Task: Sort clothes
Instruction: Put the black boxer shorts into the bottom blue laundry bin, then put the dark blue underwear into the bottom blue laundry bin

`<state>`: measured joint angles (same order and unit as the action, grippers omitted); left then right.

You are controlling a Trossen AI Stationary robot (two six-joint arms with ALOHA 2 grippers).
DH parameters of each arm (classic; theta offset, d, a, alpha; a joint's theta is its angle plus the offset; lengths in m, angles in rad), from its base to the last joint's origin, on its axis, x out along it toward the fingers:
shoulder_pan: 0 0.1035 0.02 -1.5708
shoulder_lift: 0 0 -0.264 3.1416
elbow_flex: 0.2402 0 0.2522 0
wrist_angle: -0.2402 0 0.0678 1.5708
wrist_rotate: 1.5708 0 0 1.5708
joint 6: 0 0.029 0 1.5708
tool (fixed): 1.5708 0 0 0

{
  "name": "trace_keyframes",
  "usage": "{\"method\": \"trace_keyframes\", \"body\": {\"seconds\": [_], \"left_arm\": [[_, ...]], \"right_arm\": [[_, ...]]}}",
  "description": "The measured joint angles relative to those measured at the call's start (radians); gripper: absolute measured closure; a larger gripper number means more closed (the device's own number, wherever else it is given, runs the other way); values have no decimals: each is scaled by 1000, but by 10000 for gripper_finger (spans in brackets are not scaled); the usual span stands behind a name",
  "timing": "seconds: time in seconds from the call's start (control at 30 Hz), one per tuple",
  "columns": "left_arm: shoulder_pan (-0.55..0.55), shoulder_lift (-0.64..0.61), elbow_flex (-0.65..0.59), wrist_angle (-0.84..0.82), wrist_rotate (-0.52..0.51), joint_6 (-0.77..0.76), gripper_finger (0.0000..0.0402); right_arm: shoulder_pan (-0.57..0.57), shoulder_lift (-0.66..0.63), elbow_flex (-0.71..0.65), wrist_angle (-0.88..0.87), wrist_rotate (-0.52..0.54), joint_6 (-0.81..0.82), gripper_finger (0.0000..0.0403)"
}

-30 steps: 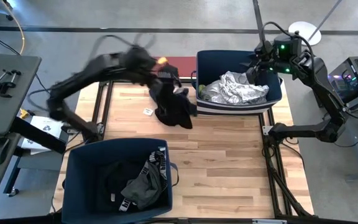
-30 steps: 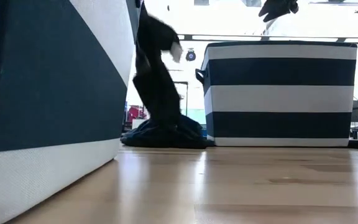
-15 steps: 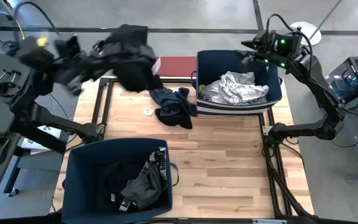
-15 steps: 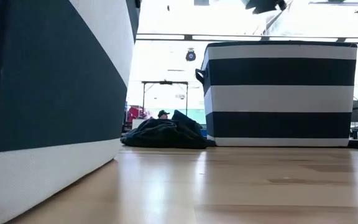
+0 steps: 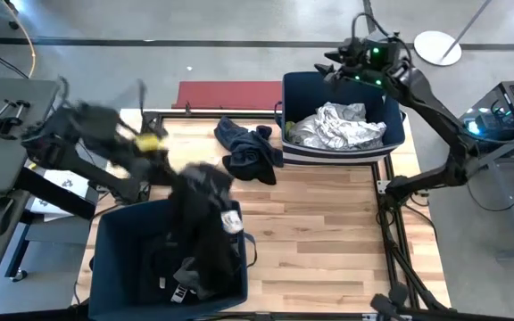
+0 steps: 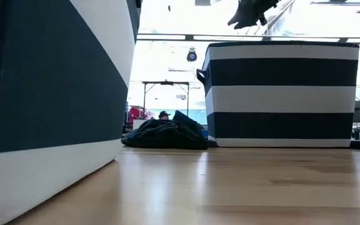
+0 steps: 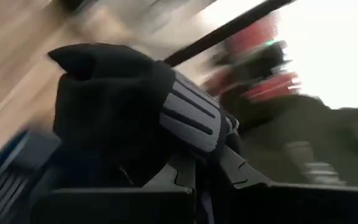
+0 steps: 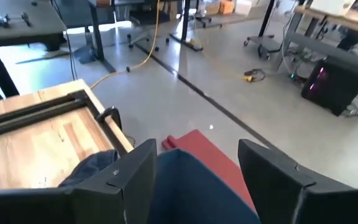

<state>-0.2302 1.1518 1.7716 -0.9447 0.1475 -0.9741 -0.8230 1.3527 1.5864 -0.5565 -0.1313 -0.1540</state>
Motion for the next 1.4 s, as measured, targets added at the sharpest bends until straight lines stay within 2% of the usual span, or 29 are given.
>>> {"method": "trace_keyframes", "body": {"seconds": [0.07, 0.13, 0.3, 0.4, 0.5, 0.67, 0.8, 0.93, 1.07, 1.17, 1.3, 1.4], "left_arm": [[-63, 16, -39, -111, -26, -91, 401], [-114, 40, -103, -150, 14, -152, 401], [-233, 121, -276, -107, 224, -277, 401], [-296, 157, -340, -27, 292, -318, 401], [-348, 220, -392, 1, 268, -342, 401], [-383, 290, -488, -33, 149, -476, 396], [-374, 303, -610, 62, 129, -602, 350], [-368, 302, -699, 178, 169, -681, 269], [-334, 271, -705, 264, 359, -716, 195], [-305, 222, -658, 306, 463, -717, 168], [-261, 144, -555, 286, 481, -743, 171], [-212, 99, -457, 257, 421, -813, 190]], "right_arm": [[0, 12, 0, -5, 0, 0, 187], [0, 16, 0, -4, 0, -1, 187], [0, 16, 0, 21, 0, -13, 187], [0, 16, 0, 46, 0, -34, 187], [0, 16, 0, 64, 0, -38, 187], [0, 16, 0, 65, -1, -38, 187], [0, 16, 0, 56, -25, -38, 187], [0, 16, 0, 38, -58, -38, 187], [0, 16, 0, 11, -61, -38, 187], [0, 15, 0, 4, -60, -53, 187], [0, 15, 0, 4, -61, -57, 187], [0, 15, 0, 4, -61, -56, 187]]}}
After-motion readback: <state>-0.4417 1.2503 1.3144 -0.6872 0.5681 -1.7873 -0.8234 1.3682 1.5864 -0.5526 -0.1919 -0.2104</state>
